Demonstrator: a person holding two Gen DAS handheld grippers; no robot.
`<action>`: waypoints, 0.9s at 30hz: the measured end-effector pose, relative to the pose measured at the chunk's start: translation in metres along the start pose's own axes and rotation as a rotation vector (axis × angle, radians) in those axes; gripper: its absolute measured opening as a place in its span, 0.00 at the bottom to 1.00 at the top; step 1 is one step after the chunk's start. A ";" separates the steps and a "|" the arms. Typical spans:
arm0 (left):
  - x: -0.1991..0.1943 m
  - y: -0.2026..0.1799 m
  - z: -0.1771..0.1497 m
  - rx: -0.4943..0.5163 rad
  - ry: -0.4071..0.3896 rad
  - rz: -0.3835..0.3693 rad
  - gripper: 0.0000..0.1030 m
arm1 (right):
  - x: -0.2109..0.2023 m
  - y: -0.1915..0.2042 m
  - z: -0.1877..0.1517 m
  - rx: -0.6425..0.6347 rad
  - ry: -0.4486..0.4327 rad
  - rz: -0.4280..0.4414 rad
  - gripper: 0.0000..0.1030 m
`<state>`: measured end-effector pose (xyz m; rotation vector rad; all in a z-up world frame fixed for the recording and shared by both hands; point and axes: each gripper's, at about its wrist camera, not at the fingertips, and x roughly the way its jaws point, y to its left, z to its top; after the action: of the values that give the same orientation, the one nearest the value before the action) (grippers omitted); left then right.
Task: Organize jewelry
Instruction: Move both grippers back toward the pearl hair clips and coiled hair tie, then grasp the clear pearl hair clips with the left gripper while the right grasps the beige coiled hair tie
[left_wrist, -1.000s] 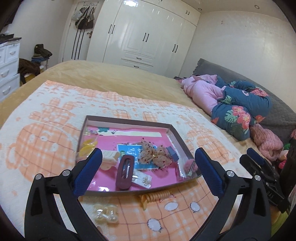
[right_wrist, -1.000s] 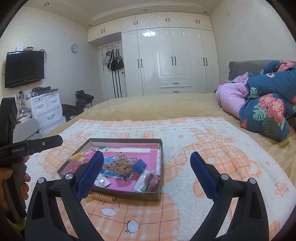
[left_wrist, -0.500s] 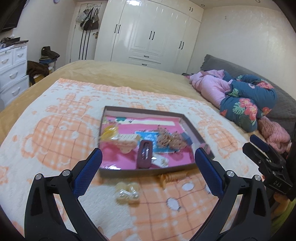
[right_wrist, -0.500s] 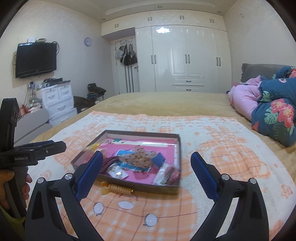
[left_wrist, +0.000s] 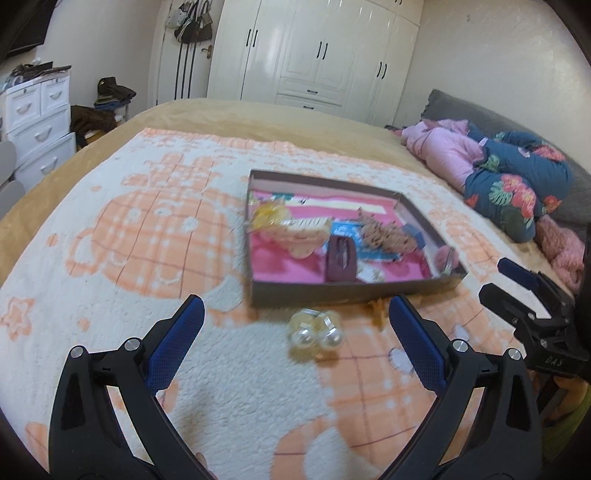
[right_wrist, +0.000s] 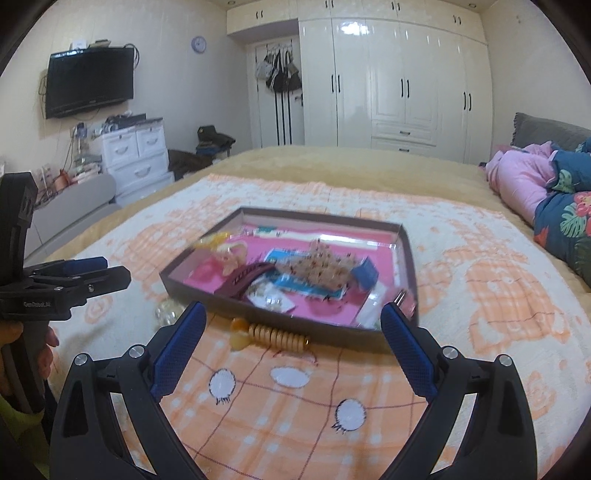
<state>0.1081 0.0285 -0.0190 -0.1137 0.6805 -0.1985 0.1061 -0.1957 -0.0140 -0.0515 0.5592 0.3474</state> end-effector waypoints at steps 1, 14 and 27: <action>0.002 0.002 -0.002 0.004 0.009 0.006 0.89 | 0.002 0.001 -0.002 0.002 0.008 0.002 0.90; 0.058 0.003 -0.020 -0.009 0.173 -0.080 0.89 | 0.033 -0.003 -0.023 0.006 0.106 -0.012 0.90; 0.074 0.008 -0.013 -0.052 0.188 -0.185 0.38 | 0.077 0.013 -0.025 0.037 0.226 0.012 0.90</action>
<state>0.1575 0.0195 -0.0757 -0.2097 0.8632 -0.3729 0.1503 -0.1634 -0.0752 -0.0518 0.7898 0.3446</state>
